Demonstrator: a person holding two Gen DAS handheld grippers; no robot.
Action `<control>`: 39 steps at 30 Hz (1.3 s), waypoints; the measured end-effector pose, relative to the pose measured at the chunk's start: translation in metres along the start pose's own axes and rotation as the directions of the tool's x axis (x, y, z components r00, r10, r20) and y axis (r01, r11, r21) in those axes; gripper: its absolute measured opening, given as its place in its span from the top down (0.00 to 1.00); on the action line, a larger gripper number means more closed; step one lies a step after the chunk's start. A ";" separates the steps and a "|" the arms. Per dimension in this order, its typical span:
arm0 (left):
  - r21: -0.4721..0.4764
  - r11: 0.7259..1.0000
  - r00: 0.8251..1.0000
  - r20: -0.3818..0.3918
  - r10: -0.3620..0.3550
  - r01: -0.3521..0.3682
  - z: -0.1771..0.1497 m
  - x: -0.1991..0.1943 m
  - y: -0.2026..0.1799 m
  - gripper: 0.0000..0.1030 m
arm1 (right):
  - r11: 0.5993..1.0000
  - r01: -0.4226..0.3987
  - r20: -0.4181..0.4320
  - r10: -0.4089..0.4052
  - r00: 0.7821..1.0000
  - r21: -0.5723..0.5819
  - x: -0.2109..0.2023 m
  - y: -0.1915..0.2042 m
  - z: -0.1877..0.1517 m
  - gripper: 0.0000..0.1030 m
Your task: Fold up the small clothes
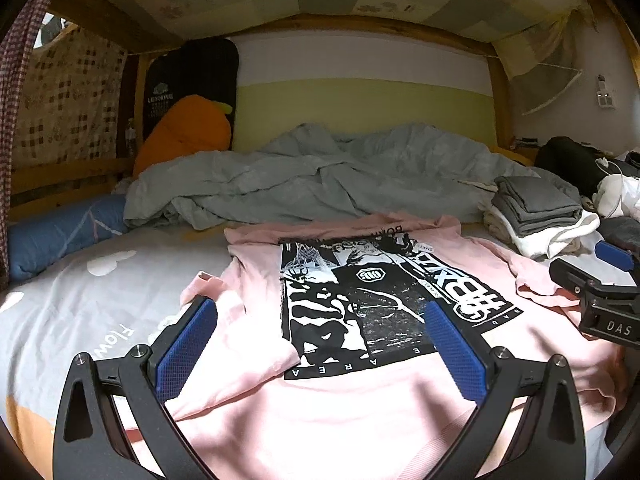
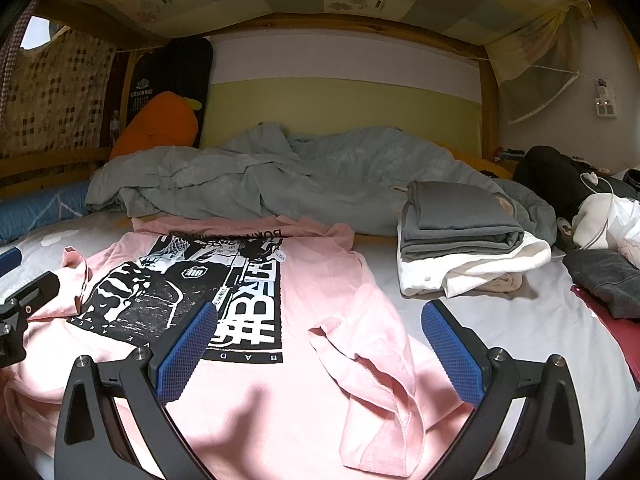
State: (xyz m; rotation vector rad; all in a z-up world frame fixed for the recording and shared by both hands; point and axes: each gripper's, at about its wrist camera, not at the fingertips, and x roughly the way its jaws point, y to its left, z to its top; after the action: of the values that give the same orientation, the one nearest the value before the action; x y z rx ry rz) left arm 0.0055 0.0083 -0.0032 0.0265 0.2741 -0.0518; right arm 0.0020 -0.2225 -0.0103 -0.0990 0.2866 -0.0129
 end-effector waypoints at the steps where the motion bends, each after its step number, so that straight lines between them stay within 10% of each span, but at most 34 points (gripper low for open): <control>1: -0.003 1.000 1.000 0.000 0.002 -0.002 0.000 0.000 0.001 0.00 | 1.000 0.000 -0.001 0.000 1.000 -0.001 0.000 0.000 0.000 0.00; 16: 0.009 1.000 0.999 0.050 0.017 -0.017 -0.001 -0.010 -0.002 0.00 | 0.994 0.108 -0.003 -0.108 0.994 -0.004 -0.001 0.004 0.000 0.01; 39: 0.066 0.995 0.996 0.066 0.065 -0.070 -0.003 -0.012 -0.014 0.00 | 0.998 0.038 -0.038 -0.040 0.998 -0.050 0.001 0.010 0.001 0.01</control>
State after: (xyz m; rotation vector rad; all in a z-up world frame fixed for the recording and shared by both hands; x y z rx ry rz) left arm -0.0078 -0.0054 -0.0027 0.1018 0.2077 0.0053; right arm 0.0029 -0.2125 -0.0103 -0.1537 0.3240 -0.0469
